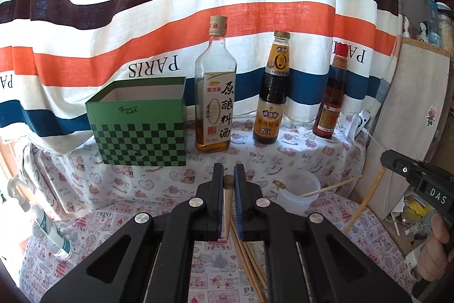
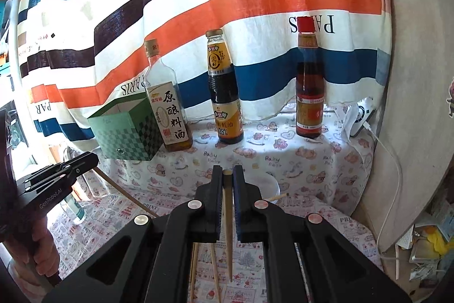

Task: Organize utensils
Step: 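Lift the chopsticks with the left tool while the right tool carries its chopstick to the cup, then lower both chopsticks into the plastic cup and open both tools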

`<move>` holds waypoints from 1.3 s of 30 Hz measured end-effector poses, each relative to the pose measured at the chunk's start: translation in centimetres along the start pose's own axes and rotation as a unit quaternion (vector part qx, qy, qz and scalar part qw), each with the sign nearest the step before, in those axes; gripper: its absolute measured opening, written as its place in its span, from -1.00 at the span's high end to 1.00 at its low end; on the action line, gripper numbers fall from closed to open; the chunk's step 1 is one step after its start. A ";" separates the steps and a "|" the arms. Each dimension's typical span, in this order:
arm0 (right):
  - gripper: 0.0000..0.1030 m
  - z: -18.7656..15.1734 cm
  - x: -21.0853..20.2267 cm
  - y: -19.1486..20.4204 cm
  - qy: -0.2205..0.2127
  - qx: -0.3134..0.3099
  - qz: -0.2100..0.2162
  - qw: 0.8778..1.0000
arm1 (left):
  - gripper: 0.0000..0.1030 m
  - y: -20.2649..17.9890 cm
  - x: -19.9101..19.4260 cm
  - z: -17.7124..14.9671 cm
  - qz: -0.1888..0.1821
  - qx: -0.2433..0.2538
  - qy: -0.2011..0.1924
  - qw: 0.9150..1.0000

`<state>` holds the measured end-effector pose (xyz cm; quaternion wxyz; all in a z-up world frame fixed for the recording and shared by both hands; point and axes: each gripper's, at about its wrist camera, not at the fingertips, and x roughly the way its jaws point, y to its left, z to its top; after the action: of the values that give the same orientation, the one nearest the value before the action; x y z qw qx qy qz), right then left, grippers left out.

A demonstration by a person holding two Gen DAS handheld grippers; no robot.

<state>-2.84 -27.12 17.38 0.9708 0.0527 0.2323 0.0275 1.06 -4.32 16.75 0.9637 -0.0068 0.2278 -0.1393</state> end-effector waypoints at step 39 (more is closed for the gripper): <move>0.84 4.6 10.6 -6.6 -0.015 0.013 0.011 1.000 | 0.87 -9.0 10.2 3.5 -0.065 0.018 -0.011 0.998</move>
<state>8.86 -33.27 15.96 0.9731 0.0680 0.2174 0.0347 9.00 -15.93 16.11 0.9548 -0.0056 0.2141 -0.2059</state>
